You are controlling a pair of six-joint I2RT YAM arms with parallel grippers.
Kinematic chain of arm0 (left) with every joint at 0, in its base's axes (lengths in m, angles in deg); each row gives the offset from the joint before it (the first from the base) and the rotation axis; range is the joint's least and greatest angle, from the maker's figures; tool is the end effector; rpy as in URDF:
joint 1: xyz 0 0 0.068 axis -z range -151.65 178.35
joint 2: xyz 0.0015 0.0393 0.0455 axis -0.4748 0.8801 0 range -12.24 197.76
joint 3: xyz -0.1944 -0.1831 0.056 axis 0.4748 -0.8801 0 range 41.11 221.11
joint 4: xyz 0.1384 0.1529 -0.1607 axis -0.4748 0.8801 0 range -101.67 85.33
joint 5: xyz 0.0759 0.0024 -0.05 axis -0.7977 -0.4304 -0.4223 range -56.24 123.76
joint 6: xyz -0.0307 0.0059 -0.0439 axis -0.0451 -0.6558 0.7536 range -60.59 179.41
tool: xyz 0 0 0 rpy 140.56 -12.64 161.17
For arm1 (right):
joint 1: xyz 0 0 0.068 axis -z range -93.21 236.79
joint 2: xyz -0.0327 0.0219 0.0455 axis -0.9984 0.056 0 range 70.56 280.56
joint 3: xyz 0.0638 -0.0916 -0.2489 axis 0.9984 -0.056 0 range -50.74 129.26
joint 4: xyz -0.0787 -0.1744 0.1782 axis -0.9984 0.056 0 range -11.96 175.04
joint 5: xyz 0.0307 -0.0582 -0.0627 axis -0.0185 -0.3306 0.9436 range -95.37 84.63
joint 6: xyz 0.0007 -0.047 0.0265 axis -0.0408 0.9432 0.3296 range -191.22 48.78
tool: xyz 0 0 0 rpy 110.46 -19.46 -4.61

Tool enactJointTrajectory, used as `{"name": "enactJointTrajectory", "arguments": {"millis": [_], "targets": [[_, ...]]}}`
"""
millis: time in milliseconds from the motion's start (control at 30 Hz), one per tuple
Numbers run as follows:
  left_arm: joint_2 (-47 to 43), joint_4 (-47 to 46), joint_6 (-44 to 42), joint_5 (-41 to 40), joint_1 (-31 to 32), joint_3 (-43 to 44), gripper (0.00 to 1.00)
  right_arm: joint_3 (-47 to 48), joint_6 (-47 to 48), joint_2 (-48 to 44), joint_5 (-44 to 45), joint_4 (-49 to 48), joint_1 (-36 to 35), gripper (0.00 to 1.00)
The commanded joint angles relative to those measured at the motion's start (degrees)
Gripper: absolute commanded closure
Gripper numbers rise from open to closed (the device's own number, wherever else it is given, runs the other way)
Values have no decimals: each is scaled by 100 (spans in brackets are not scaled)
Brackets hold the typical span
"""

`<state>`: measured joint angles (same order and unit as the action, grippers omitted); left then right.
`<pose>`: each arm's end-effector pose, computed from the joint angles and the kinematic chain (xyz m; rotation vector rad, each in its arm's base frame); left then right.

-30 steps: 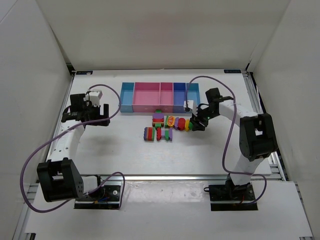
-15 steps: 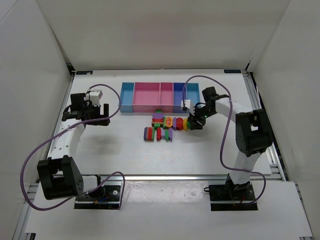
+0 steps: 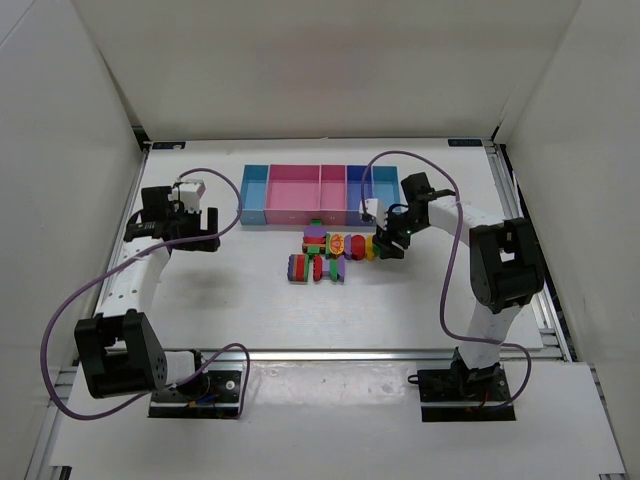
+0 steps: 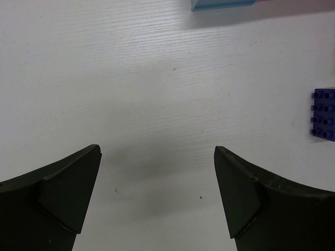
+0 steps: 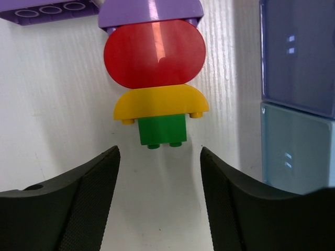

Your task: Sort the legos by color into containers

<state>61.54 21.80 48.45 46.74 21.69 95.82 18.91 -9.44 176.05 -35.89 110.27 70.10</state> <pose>0.2626 0.0226 0.2575 0.1872 2.4538 -0.1486 0.3429 0.1216 0.1759 -1.7202 1.8932 0.4540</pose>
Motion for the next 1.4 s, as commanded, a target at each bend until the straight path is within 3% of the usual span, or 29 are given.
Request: {"name": "enactJointTrajectory", "arguments": {"millis": [0, 667, 1067, 1267, 1367], "targets": [[-56, 36, -20, 118, -11, 109, 1, 216, -87, 42, 170, -156, 7, 34], [75, 36, -38, 65, -20, 188, 1, 664, 308, 437, -234, 81, -62, 31], [119, 36, -82, -5, -20, 171, 1, 322, 678, 244, -305, 258, -247, 33], [93, 36, -108, -5, -11, 171, 1, 365, 607, 358, -244, 240, -282, 45], [75, 36, -99, 47, -20, 162, 1, 400, 616, 384, -156, 284, -291, 57]]}}
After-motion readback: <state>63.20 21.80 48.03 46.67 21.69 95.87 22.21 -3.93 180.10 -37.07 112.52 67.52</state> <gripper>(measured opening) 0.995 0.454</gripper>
